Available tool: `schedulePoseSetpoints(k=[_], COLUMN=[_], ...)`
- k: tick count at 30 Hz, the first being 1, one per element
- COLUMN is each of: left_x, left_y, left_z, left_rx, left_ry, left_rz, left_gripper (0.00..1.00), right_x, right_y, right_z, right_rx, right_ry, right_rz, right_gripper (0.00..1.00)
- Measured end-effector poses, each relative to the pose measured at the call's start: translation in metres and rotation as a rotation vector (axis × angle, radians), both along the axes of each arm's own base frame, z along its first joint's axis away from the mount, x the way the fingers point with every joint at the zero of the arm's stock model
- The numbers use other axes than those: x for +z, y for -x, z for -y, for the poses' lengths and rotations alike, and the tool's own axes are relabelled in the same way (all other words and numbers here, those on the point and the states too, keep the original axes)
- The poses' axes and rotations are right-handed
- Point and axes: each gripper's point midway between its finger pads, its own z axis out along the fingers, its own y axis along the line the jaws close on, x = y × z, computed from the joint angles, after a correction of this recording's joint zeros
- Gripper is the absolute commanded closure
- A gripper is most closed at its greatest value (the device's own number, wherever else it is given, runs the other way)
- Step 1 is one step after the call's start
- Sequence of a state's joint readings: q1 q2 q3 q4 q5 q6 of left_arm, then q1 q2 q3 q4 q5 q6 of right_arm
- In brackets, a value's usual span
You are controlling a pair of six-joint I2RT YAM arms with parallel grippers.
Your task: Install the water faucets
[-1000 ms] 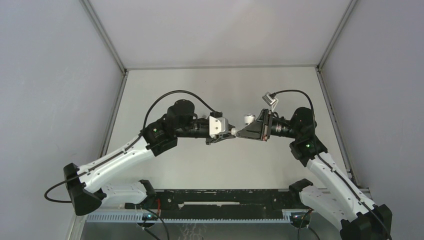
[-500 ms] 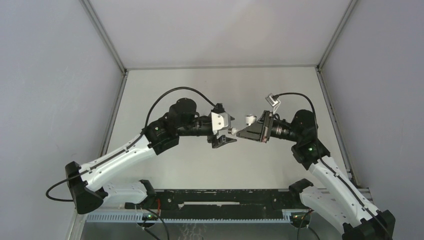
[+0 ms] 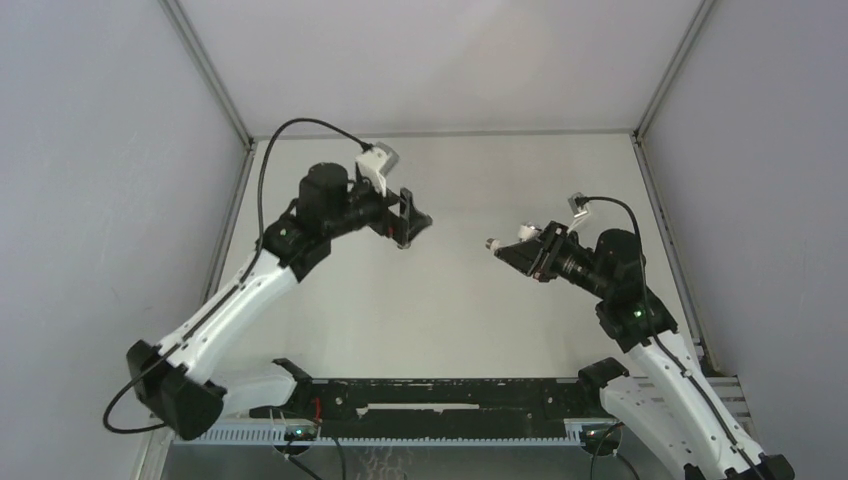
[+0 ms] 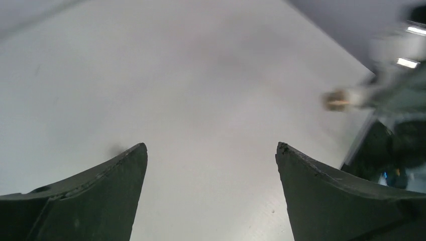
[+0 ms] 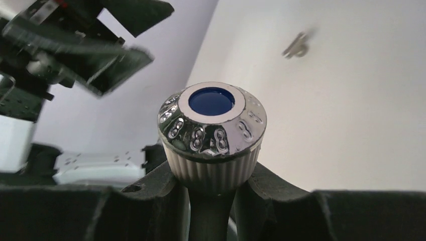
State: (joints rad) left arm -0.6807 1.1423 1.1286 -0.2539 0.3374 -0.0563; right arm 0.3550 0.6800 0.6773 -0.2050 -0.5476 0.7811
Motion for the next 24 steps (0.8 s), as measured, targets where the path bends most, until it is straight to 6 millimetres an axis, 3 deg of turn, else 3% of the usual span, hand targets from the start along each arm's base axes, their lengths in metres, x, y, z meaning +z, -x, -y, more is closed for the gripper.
schedulePoseSetpoints(k=[2,4,7,9,19,22,24], left_x=[-0.022,-0.056,-0.113,-0.141,-0.213,-0.233,-0.244], left_y=[-0.039,-0.065,-0.072,-0.073,-0.12,-0.129,-0.129], left_z=[-0.031,-0.048,-0.059,-0.063,-0.059,-0.059,-0.06], left_rx=[0.186,0.335,0.464,0.511,0.603,0.59,0.577], left_ry=[-0.012,-0.049,-0.146,-0.233,-0.511,-0.579,-0.618], left_rz=[-0.149,-0.305,-0.497,-0.594,-0.749,-0.758,-0.761], left_gripper=[0.0,0.0,0.0,0.01,0.0,0.11,0.27], right_x=[-0.005,-0.008,-0.012,-0.014,-0.027,-0.027,-0.029], right_y=[-0.006,-0.011,-0.017,-0.021,-0.027,-0.03,-0.03], right_z=[0.009,0.019,0.031,0.037,0.05,0.051,0.052], right_rx=[-0.064,-0.132,-0.217,-0.254,-0.344,-0.356,-0.356], right_ry=[0.04,0.079,0.128,0.153,0.248,0.261,0.267], right_rz=[0.015,0.036,0.06,0.072,0.039,0.021,0.01], right_gripper=[1.0,1.0,1.0,1.0,1.0,1.0,1.0])
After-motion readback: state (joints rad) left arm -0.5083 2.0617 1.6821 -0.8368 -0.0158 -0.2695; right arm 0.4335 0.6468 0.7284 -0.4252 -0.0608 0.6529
